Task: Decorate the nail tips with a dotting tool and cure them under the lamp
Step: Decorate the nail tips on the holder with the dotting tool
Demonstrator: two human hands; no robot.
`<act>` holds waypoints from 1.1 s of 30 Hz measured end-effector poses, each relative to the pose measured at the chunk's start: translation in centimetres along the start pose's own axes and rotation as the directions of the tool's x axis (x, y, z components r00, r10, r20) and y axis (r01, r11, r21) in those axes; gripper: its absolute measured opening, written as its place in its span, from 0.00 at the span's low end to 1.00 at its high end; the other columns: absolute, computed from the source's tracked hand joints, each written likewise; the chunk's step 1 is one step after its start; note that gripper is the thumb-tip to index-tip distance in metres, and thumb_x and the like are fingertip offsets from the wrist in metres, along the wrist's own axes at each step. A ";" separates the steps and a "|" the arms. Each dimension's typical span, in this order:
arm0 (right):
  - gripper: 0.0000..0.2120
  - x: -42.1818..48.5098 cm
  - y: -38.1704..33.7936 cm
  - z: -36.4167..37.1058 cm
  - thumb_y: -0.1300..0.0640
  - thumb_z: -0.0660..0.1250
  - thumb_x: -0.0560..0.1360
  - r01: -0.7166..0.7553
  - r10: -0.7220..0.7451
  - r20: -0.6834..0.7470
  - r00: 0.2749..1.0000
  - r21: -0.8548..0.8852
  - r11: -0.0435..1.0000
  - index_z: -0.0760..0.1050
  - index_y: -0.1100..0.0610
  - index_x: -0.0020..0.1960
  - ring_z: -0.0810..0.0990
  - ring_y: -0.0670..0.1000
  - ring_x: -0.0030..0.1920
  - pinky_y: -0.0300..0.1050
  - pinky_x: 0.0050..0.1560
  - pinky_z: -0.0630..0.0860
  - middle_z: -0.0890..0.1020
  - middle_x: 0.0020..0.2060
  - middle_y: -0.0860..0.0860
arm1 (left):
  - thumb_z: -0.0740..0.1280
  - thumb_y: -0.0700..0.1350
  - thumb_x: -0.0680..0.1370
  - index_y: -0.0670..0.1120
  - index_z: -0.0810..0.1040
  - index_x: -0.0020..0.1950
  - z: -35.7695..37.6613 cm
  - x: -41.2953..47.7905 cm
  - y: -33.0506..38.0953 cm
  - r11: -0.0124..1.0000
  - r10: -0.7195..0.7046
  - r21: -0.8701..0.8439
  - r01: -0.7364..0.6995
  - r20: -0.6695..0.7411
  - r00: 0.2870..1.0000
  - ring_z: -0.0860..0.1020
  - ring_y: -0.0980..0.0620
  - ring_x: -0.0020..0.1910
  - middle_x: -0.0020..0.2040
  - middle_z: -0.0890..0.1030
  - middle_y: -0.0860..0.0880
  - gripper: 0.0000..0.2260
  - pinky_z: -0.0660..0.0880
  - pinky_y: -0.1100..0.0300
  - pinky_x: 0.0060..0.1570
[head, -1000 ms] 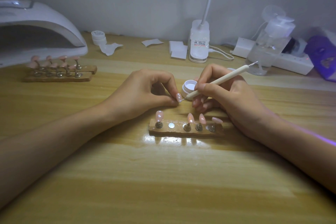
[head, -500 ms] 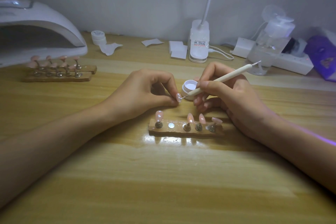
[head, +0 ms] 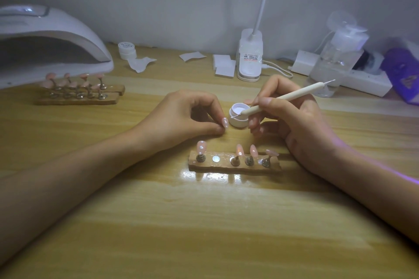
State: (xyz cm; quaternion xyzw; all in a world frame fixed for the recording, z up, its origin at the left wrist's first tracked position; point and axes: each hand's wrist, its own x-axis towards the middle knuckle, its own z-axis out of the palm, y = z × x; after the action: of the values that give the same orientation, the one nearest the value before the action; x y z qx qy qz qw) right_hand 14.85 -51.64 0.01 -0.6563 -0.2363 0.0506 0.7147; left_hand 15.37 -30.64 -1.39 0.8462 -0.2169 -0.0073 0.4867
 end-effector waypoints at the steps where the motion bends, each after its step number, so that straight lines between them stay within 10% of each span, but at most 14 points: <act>1: 0.09 0.1 0.0 -0.1 0.61 0.64 0.74 -0.006 0.007 -0.004 1.000 0.018 1.000 0.73 0.52 0.36 0.81 0.48 0.33 0.39 0.32 0.76 0.82 0.33 0.54 | 0.77 0.40 0.71 0.49 0.83 0.41 -0.1 0.0 0.2 0.999 -0.033 -0.031 0.033 0.000 0.999 0.81 0.61 0.37 0.39 0.85 0.54 0.06 0.74 0.70 0.40; 11: 0.08 0.6 0.1 -1.0 0.58 0.63 0.73 -0.085 0.101 -0.065 0.993 0.212 0.974 0.73 0.51 0.35 0.78 0.45 0.32 0.36 0.32 0.75 0.78 0.31 0.50 | 0.76 0.47 0.69 0.51 0.80 0.42 -2.0 -1.7 3.7 0.907 -0.010 -0.420 -0.028 -0.088 0.996 0.83 0.56 0.46 0.45 0.86 0.50 0.07 0.76 0.67 0.46; 17: 0.09 0.7 0.2 -1.1 0.58 0.63 0.73 -0.085 0.098 -0.054 0.994 0.207 0.975 0.73 0.51 0.35 0.77 0.46 0.31 0.36 0.32 0.74 0.79 0.31 0.50 | 0.73 0.49 0.72 0.52 0.81 0.42 -0.2 -4.7 4.5 0.978 0.210 0.014 -0.210 -0.077 0.975 0.80 0.51 0.55 0.48 0.83 0.55 0.03 0.72 0.61 0.49; 33: 0.11 0.7 0.4 -1.1 0.58 0.63 0.74 -0.085 0.093 -0.030 0.995 0.209 0.974 0.74 0.50 0.33 0.77 0.45 0.31 0.36 0.31 0.74 0.78 0.30 0.49 | 0.74 0.41 0.73 0.51 0.79 0.40 0.8 -5.5 2.7 0.999 0.021 0.039 -0.020 -0.029 0.999 0.78 0.47 0.37 0.39 0.81 0.45 0.07 0.73 0.59 0.38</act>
State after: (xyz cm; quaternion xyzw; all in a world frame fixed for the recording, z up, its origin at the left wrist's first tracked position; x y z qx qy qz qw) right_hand 16.04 -52.34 -0.26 -0.5889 -0.1861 0.0940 0.7808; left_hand 9.18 -30.43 -0.67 0.8531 -0.2185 0.0141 0.4735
